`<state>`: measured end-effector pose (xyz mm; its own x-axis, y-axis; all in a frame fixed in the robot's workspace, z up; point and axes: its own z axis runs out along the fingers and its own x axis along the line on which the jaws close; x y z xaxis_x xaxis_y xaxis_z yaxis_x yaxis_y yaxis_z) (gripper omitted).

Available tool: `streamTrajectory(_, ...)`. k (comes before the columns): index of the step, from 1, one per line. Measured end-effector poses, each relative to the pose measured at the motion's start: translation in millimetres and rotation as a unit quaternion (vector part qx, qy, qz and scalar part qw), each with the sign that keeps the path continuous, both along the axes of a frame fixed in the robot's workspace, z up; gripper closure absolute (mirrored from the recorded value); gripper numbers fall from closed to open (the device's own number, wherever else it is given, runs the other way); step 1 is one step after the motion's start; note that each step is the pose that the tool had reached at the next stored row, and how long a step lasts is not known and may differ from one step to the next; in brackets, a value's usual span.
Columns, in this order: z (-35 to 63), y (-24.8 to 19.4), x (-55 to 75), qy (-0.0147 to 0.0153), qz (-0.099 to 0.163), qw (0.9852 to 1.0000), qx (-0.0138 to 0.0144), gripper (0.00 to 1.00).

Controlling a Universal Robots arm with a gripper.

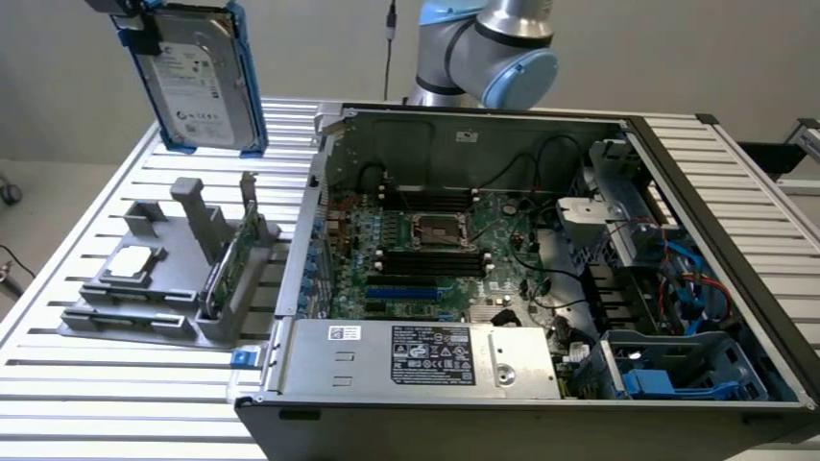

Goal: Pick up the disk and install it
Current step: 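Pick up the disk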

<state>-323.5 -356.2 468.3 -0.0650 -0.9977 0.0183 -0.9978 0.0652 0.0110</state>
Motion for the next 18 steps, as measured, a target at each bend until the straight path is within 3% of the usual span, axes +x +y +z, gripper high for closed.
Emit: streamTrajectory(18,21.8,-26.3,81.9,0.0014,0.0,1.0,0.0001,0.67)
